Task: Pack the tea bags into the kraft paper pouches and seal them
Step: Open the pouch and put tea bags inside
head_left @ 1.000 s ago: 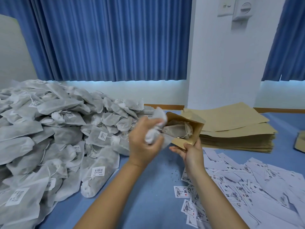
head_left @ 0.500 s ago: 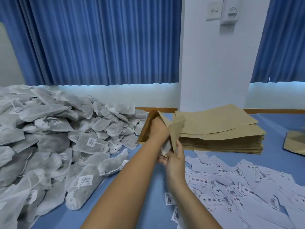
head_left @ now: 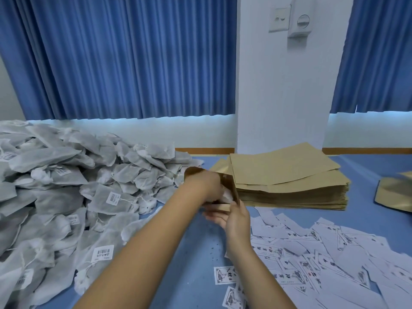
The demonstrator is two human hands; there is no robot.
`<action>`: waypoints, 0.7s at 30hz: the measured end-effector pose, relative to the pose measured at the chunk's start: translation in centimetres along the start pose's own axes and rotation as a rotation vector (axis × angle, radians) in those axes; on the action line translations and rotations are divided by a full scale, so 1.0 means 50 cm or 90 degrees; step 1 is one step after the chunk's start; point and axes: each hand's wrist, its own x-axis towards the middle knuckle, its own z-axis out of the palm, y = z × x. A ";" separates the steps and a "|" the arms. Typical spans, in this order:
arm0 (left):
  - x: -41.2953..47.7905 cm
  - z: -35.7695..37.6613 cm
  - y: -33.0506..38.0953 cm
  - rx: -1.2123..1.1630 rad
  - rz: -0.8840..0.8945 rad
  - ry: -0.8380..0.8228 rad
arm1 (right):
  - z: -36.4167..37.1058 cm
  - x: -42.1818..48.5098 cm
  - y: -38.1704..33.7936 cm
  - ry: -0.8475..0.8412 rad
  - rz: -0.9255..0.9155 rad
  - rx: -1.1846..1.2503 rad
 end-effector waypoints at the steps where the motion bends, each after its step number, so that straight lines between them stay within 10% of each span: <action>1: -0.005 0.005 -0.008 0.016 -0.022 0.122 | -0.003 0.002 0.001 -0.004 0.006 -0.015; 4: -0.041 0.014 -0.050 0.011 -0.165 0.437 | -0.001 0.008 0.002 -0.016 0.011 -0.034; 9: -0.033 0.107 -0.061 -0.260 -0.002 0.262 | 0.000 -0.001 0.005 -0.043 0.025 -0.191; 16: -0.076 0.213 0.003 -0.411 -0.045 0.347 | -0.066 -0.003 -0.026 -0.117 0.074 -0.338; 18: -0.082 0.215 0.008 -0.493 -0.055 0.403 | -0.071 -0.020 -0.024 -0.025 -0.029 -0.397; 21: -0.089 0.199 0.010 -0.556 -0.027 0.482 | -0.066 -0.049 -0.015 0.182 -0.488 -0.720</action>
